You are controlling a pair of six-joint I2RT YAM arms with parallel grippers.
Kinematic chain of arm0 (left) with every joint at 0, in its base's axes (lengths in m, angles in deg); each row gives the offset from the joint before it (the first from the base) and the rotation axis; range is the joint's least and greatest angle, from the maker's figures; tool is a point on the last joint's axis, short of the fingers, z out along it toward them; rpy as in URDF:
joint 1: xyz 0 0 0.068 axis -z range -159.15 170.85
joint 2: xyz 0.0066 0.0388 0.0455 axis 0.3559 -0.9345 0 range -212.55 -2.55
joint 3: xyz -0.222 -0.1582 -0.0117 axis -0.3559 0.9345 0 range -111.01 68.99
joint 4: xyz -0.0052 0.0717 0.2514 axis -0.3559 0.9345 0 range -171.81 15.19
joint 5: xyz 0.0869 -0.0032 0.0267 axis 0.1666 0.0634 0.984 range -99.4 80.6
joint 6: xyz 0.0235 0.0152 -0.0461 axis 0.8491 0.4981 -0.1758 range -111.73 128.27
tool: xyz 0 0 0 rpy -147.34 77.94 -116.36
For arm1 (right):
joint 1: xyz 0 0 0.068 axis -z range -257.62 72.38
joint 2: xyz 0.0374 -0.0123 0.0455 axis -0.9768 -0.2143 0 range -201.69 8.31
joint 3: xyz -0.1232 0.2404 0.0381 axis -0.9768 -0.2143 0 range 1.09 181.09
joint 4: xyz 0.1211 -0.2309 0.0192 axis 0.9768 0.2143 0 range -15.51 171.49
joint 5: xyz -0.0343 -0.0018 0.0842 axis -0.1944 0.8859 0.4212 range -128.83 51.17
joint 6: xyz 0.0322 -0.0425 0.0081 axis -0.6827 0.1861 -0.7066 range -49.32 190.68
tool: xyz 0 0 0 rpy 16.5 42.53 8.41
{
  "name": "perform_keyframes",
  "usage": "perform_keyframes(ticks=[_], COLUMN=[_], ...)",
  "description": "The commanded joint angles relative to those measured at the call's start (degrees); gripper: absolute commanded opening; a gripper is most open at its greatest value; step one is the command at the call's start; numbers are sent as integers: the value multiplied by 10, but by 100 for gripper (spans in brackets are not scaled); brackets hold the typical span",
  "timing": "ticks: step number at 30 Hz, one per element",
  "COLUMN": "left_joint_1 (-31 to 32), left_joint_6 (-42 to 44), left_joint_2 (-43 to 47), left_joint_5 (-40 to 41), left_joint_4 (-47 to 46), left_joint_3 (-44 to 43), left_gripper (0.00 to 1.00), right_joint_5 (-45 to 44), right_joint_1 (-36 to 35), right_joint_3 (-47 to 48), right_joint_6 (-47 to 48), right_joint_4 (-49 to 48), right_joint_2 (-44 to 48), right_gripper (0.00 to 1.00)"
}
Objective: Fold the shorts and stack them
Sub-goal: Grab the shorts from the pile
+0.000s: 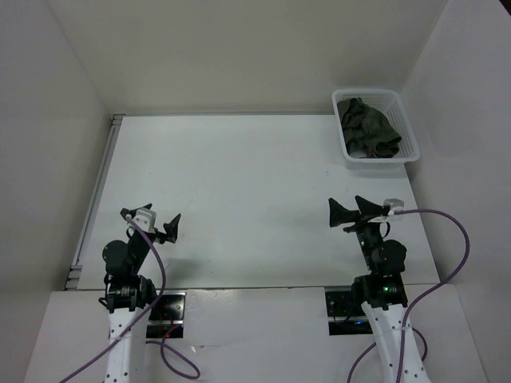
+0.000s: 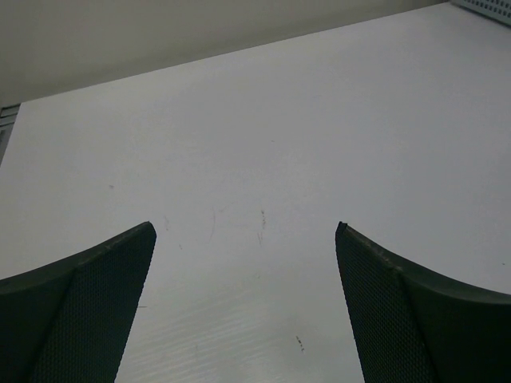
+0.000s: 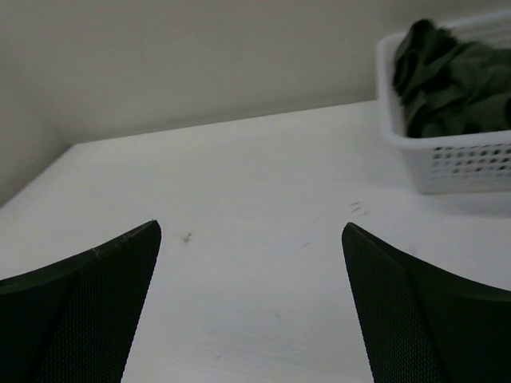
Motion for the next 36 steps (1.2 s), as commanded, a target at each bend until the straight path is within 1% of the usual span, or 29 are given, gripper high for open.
perform_keyframes(ticks=[1,2,4,5,6,7,9,10,11,12,15,16,17,21,23,25,29,30,31,34,36], left_joint_1=[-4,-4,-4,-4,-4,-4,-4,-4,-4,-4,1,1,1,1,1,1,1,1,1,1,1], left_joint_6=[2,2,2,2,2,2,2,2,2,2,2,2,2,2,2,2,2,2,2,2,2], left_joint_2=[6,6,6,6,6,6,6,0,0,0,0,0,0,0,0,0,0,0,0,0,0], left_joint_5=[-66,-72,-86,-100,-106,-106,-95,-82,-44,-24,48,63,85,132,139,157,196,204,210,193,166], left_joint_4=[-41,-41,-53,-61,-78,-87,-101,-110,-116,-116,-122,-115,-98,-79,-66,-58,-53,-53,-53,-81,-75], left_joint_3=[-32,-32,-32,-32,-32,-26,-26,-32,-32,-32,-32,-32,-39,-39,-39,-39,-39,-39,-39,-27,-32], left_gripper=[100,100,100,100,100,100,100,100,100,100,100,100,100,100,100,100,100,100,100,100,100], right_joint_5=[98,98,98,117,144,144,95,97,97,103,89,68,68,75,68,74,67,50,38,-12,-18], right_joint_1=[-4,-4,-4,-4,-4,-4,-4,-4,-4,-4,-4,-4,-4,-4,-4,-4,-4,-4,-4,-4,-4], right_joint_3=[87,120,140,140,132,132,132,116,107,97,49,42,31,-5,-20,-28,-33,-33,-27,-13,7], right_joint_6=[-154,-207,-251,-271,-285,-285,-320,-320,-320,-326,-358,-368,-378,-409,-435,-435,-469,-477,-502,-545,-520], right_joint_4=[81,132,174,191,178,168,184,174,132,109,46,33,13,-54,-81,-113,-86,-75,-40,16,0], right_joint_2=[8,8,8,8,8,8,3,3,3,3,3,3,3,3,3,3,3,3,3,3,3], right_gripper=[98,98,98,98,98,98,98,98,98,98,98,98,98,98,98,98,98,98,98,98,98])
